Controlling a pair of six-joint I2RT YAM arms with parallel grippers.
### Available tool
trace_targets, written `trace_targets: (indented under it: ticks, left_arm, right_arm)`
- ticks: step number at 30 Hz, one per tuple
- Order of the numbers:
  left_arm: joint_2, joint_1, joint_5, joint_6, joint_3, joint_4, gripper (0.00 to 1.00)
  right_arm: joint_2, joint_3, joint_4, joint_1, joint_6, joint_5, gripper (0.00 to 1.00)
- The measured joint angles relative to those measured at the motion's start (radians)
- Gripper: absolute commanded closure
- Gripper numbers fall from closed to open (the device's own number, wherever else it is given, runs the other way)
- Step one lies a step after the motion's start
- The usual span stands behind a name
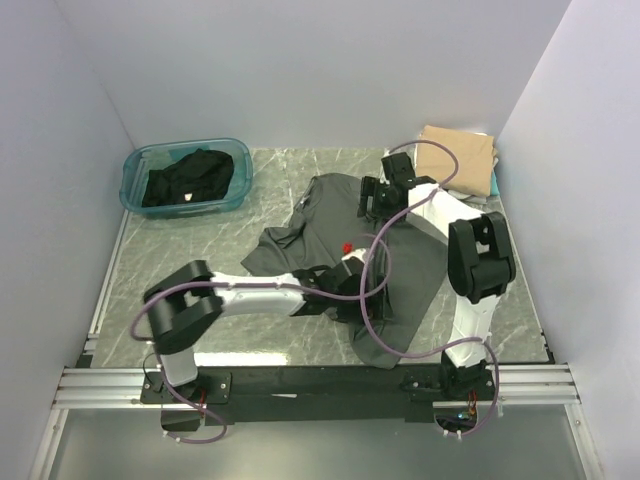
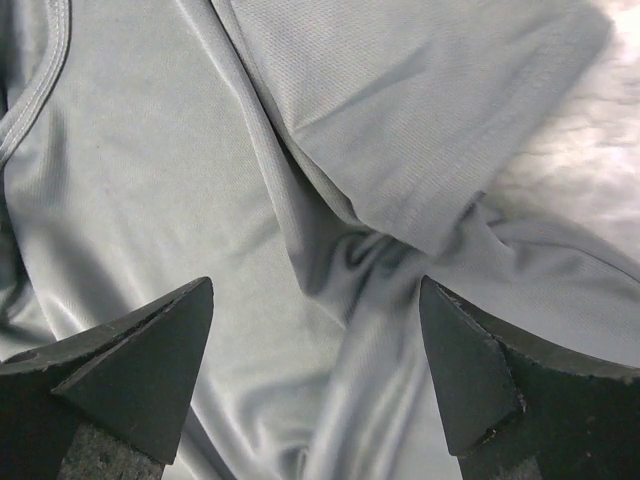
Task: Fold and stack the t-shirts
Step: Flatten the tshirt out
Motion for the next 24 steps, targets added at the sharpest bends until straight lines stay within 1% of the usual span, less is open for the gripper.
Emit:
trace_targets:
  ticks: [2,5,9,11,13,17,20,24]
  left_arm:
    - [-0.07,0.002,-0.039,0.01,-0.03,-0.034,0.0]
    - [-0.23,0.006,-0.142,0.023,-0.084,-0.119,0.0]
    - [-0.43,0.021,-0.313,0.008,-0.121,-0.251,0.01]
    - [-0.519,0.061,-0.374,-0.006,-0.159,-0.295,0.0]
    - [-0.597,0.14,-0.418,-0.016,-0.213,-0.343,0.01]
    - [-0.695,0.379,-0.437,-0.013,-0.35,-0.36,0.01]
    - [-0.698,0.513,-0.422,0.007,-0.408,-0.356,0.01]
    - [-0.631,0.646,-0.383,0.034,-0.414,-0.332,0.0]
  right_arm:
    - [-0.029,-0.008,-0.01,-0.008,-0.008,0.002,0.1]
    - [-0.123,-0.068,-0.01,-0.018,-0.006,0.009,0.1]
    - [-0.317,-0.233,0.019,-0.022,0.032,0.026,0.1]
    - [-0.415,-0.332,0.032,-0.022,0.06,0.028,0.1]
    - [-0.512,-0.436,0.042,-0.021,0.092,0.027,0.1]
    - [-0.683,-0.634,0.058,-0.009,0.162,0.023,0.1]
    - [-0.788,-0.755,0.053,0.01,0.204,0.02,0.1]
    - [-0.894,-0.873,0.043,0.023,0.249,0.007,0.1]
